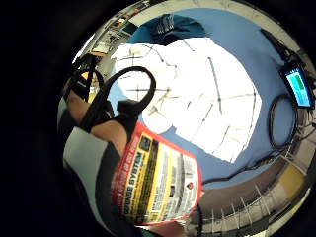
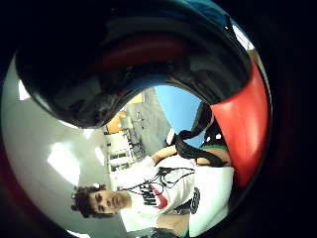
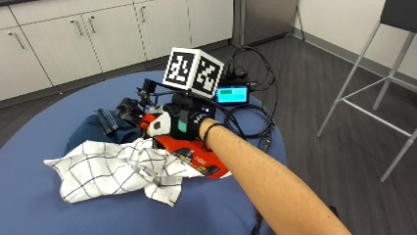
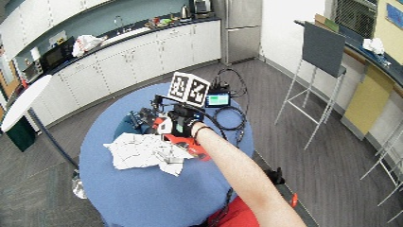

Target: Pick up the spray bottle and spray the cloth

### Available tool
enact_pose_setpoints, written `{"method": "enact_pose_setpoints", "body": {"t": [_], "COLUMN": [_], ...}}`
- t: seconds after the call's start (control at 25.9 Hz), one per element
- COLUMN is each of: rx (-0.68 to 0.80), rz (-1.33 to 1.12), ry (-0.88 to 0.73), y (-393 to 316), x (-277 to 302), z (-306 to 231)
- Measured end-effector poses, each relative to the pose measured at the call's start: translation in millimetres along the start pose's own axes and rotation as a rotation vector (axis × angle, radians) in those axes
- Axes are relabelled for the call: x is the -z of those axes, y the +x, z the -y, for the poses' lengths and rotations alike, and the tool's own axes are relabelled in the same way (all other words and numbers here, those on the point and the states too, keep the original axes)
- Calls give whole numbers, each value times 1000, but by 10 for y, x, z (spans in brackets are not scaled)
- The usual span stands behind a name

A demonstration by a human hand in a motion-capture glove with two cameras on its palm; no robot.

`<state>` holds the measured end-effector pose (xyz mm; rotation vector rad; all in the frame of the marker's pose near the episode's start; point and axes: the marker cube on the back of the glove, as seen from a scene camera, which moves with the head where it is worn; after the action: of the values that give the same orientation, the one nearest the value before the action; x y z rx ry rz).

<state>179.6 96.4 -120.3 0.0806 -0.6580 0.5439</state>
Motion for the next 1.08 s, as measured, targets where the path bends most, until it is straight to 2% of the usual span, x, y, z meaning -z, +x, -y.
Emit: {"method": "enact_pose_setpoints", "body": {"t": [0.27,0.5,0.62,0.77,0.93,1.08], "rx": [31,-27,-16,95,214,250], "rz": [-36,-27,21,144,288,374], "ry": [38,-72,-66,91,328,598], "y": [-312,29,128,11,-60,170], "x": [319,-245,-334,37,489,737], "z": [-105,13,15,-143,-495,-880]}}
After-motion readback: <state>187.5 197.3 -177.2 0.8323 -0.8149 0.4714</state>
